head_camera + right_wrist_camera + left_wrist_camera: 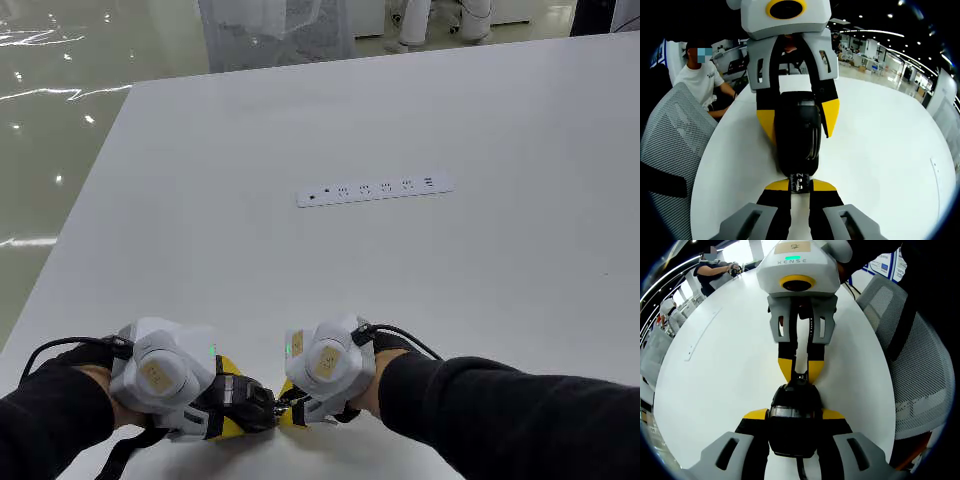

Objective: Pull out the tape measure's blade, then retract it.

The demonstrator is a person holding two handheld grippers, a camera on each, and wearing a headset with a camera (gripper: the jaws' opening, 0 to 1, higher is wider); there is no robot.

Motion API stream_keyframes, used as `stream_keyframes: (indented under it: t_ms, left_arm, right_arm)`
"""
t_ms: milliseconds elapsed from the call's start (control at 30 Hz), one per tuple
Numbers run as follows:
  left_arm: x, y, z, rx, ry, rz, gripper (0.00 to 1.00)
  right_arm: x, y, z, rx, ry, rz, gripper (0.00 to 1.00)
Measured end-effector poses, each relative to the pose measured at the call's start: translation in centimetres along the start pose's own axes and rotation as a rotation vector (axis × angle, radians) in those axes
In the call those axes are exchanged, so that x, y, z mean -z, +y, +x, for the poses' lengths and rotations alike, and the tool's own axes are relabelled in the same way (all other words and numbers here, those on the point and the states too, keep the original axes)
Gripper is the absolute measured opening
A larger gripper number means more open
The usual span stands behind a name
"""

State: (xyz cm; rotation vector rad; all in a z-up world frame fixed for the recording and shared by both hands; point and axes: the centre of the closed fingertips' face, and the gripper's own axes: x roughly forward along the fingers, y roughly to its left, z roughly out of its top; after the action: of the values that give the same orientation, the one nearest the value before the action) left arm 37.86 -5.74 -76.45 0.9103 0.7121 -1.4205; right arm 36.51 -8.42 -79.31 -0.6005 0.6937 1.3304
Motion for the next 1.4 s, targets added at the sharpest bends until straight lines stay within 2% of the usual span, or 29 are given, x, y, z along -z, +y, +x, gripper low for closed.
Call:
stream_keyframes:
  t_ms: [267, 767, 1400]
  left_arm:
    - [0.0, -0.1, 0.0, -0.001, -0.001, -0.002, 0.31]
    - [0.0, 0.0, 0.0, -0.007, -0.009, -0.018, 0.31]
    - [0.0, 0.0, 0.0, -0.004, -0.014, -0.011, 0.31]
  right_arm:
    - [0.0, 0.1, 0.0, 0.008, 0.002, 0.011, 0.09]
    - [1.3, -0.3, -1.0, 0.004, 0.02, 0.016, 0.09]
    - [1.5, -0.1, -1.4, 0.011, 0.014, 0.05, 0.09]
